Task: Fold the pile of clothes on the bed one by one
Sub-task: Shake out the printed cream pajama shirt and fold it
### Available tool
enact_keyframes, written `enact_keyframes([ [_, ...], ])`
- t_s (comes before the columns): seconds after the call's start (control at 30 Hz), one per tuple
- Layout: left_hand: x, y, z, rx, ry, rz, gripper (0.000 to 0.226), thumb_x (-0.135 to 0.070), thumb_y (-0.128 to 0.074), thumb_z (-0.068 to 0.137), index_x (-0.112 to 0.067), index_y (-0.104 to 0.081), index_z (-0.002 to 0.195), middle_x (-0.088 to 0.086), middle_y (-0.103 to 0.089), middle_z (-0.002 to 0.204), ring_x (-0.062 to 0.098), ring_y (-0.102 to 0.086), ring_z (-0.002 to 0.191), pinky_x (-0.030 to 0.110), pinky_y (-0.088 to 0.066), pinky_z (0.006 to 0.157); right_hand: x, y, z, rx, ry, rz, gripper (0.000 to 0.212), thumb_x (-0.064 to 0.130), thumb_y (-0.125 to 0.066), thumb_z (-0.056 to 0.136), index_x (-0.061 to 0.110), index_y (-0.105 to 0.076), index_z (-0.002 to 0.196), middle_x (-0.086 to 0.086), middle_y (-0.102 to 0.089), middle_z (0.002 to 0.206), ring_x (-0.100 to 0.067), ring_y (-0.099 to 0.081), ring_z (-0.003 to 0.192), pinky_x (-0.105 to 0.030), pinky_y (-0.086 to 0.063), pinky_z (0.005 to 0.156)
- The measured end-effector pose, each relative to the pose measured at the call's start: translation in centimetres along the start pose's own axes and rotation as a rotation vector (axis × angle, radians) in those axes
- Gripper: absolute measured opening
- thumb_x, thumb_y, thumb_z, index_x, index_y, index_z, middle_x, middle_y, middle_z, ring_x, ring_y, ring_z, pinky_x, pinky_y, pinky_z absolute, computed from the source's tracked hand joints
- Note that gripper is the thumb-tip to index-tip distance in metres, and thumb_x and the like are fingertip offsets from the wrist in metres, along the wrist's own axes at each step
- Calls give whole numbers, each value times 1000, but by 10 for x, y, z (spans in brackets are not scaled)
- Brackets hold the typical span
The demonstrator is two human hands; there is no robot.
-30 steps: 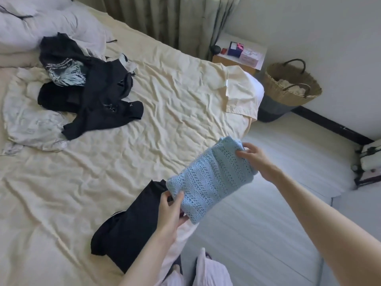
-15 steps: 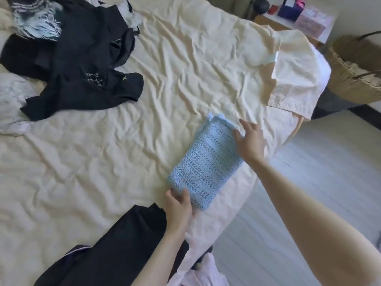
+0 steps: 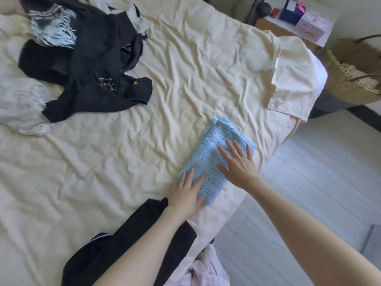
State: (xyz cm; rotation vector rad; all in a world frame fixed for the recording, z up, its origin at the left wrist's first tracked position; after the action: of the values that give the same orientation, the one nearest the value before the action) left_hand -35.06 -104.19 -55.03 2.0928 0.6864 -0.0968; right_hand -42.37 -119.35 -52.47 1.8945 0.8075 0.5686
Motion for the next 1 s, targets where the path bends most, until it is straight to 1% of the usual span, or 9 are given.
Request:
enact_keyframes([
  [0.1,7,43,-44,-102,-17,-84,58,-37,-38,98,-27,-15,150,6,-3,159,21,-2,146,42,-13,116,29,32,-48,-48,-3,68,64,52,-33,97,31,-6,151,-1,3,160,-23,3,147,-49,3,115],
  [0.23,35,76,-144,-280,9,-199,53,-33,-37,99,-28,-20,149,3,-9,159,19,-2,146,37,-9,117,92,79,-123,-160,80,206,62,48,-39,97,31,-14,151,1,-7,159,-21,-3,147,-44,1,116],
  [0.37,76,82,-246,-419,92,-340,49,-34,-41,98,-30,-32,145,-1,-16,157,16,-3,146,28,-11,115,170,109,-176,-167,220,235,61,50,-37,96,33,-14,150,5,-10,159,-17,-2,147,-40,9,117],
  [0.53,125,72,-357,-567,244,-414,44,-30,-48,96,-24,-43,140,3,-27,154,19,-11,146,30,-19,115,266,123,-231,-182,394,210,59,50,-35,97,35,-14,150,7,-9,159,-13,0,147,-37,11,116],
  [0.6,141,62,-401,-645,304,-440,43,-29,-49,96,-24,-45,138,4,-30,152,21,-13,145,32,-21,114,304,122,-256,-177,495,197,58,48,-38,97,33,-18,149,6,-13,158,-15,-4,147,-39,8,117],
  [0.73,173,26,-495,-813,450,-478,42,-27,-53,95,-20,-48,136,6,-33,150,23,-16,145,33,-22,113,378,116,-311,-223,712,183,56,39,-50,95,24,-33,146,-2,-29,154,-23,-18,145,-43,-2,117],
  [0.83,195,-13,-568,-892,585,-496,42,-24,-56,93,-16,-51,134,10,-36,148,28,-20,144,36,-22,114,435,97,-353,-215,838,133,57,40,-48,96,24,-30,147,-3,-27,155,-22,-15,146,-42,0,117],
  [0.9,205,-36,-609,-916,654,-518,41,-22,-58,92,-13,-54,132,11,-39,146,29,-23,142,37,-23,113,466,83,-376,-181,869,113,59,44,-42,97,27,-22,149,1,-19,157,-18,-7,147,-40,3,117],
  [1.0,217,-76,-670,-907,753,-535,41,-26,-54,94,-17,-52,134,7,-35,150,24,-19,144,35,-21,113,512,61,-414,-134,920,139,59,48,-37,97,30,-16,150,4,-15,158,-14,-3,147,-36,6,117],
])
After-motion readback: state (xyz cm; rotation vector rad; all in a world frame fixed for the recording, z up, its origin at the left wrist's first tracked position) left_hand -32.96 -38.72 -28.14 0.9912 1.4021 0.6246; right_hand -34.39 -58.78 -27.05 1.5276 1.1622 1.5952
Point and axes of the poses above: each hand's wrist, its own z-axis towards the middle knuckle, its own y-axis out of the back of the hand, x = y × z, the point moved 8 cm from there along z, towards the middle knuckle
